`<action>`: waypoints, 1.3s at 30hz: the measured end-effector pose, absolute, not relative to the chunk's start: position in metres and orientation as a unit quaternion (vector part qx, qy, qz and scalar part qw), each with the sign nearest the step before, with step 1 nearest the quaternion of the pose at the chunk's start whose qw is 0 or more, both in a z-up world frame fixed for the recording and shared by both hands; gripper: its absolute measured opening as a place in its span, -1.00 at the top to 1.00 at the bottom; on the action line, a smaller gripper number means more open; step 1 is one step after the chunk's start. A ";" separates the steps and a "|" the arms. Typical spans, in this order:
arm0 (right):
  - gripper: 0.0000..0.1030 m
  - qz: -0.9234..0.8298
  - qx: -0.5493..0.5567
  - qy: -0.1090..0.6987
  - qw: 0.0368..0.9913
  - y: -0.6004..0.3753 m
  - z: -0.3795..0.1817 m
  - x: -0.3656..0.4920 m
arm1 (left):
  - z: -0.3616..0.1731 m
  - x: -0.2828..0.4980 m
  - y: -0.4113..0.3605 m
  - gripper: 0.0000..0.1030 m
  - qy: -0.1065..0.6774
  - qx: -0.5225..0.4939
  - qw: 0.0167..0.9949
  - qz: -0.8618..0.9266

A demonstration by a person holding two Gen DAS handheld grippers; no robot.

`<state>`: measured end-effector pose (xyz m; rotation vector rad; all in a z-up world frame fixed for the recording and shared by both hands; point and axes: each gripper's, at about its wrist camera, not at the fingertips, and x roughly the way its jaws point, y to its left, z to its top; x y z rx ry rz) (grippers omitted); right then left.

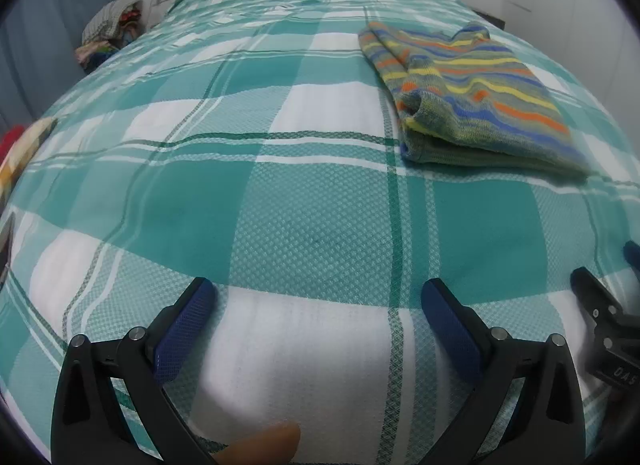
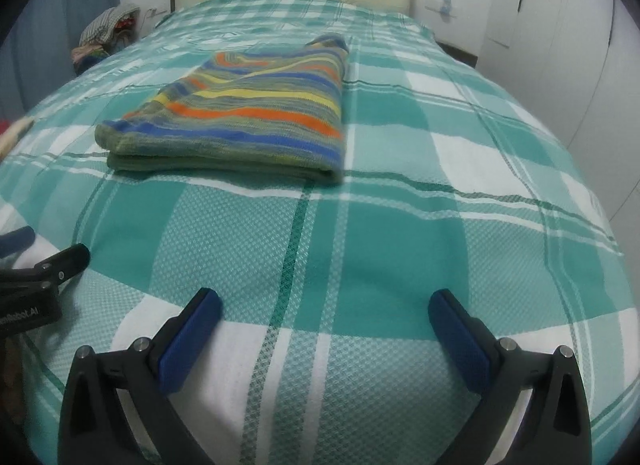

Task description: Fold small clothes

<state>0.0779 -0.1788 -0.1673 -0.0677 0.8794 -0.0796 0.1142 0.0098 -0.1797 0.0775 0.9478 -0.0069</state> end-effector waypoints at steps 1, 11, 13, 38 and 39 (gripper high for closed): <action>-1.00 -0.040 -0.034 0.424 0.904 -0.179 -0.168 0.077 | -0.181 0.114 0.010 -0.99 0.456 0.038 0.889 -0.003; -1.00 -0.041 -0.033 0.423 0.905 -0.174 -0.166 0.078 | -0.181 0.115 0.014 -1.00 0.459 0.026 0.888 -0.007; -1.00 -0.040 -0.032 0.423 0.905 -0.175 -0.166 0.078 | -0.181 0.115 0.014 -0.99 0.459 0.026 0.888 -0.007; -1.00 -0.039 -0.030 0.423 0.905 -0.174 -0.166 0.079 | -0.182 0.115 0.015 -0.99 0.461 0.023 0.887 -0.006; -1.00 -0.039 -0.030 0.423 0.905 -0.175 -0.166 0.079 | -0.182 0.115 0.014 -0.99 0.462 0.024 0.887 -0.006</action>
